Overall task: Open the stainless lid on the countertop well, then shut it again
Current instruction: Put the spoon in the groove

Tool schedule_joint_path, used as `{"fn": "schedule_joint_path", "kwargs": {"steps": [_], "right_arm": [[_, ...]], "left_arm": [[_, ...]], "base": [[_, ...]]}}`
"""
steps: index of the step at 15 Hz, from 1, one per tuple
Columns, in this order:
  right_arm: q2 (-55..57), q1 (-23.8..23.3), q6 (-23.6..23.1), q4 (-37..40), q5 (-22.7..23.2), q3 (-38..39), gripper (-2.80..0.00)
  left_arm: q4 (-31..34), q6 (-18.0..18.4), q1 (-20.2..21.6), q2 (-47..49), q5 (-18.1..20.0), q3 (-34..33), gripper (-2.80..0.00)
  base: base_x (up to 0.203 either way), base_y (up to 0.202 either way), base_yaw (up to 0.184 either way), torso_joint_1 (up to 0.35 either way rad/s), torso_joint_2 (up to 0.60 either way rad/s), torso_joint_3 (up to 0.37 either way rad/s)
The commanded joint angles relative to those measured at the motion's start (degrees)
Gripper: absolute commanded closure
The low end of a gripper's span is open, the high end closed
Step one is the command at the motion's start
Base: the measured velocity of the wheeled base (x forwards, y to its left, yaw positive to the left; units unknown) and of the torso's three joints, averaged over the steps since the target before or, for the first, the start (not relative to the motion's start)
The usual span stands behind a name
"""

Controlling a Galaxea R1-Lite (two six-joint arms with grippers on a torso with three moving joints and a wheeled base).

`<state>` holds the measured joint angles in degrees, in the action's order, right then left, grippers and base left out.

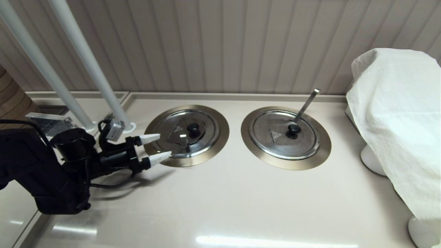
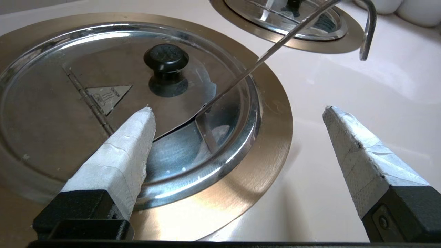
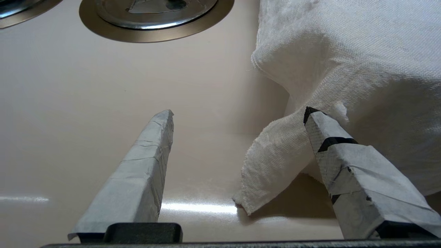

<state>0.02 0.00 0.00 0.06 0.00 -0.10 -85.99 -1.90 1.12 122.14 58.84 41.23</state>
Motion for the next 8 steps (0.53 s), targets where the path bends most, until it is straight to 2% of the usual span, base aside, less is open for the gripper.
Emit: {"fn": "schedule_joint_path", "kwargs": {"steps": [1,4,8], "right_arm": [[0.0,0.0,-0.1,-0.1,0.0,0.0,-2.8],[0.0,0.0,0.0,-0.1,0.0,0.0,-2.8],[0.0,0.0,-0.1,0.0,0.0,0.0,-2.8]], "left_arm": [[-0.5,0.1,-3.4,0.3,-1.4,1.2,-2.8],[1.3,0.2,-5.0,1.7,-2.1,5.9,-2.8],[7.8,0.2,-5.6,1.4,-2.3,11.9,-2.8]], "base": [[0.0,0.0,0.0,0.0,0.0,0.0],[0.0,0.0,0.0,0.0,0.0,0.0],[0.0,0.0,0.0,0.0,0.0,0.0]]}}
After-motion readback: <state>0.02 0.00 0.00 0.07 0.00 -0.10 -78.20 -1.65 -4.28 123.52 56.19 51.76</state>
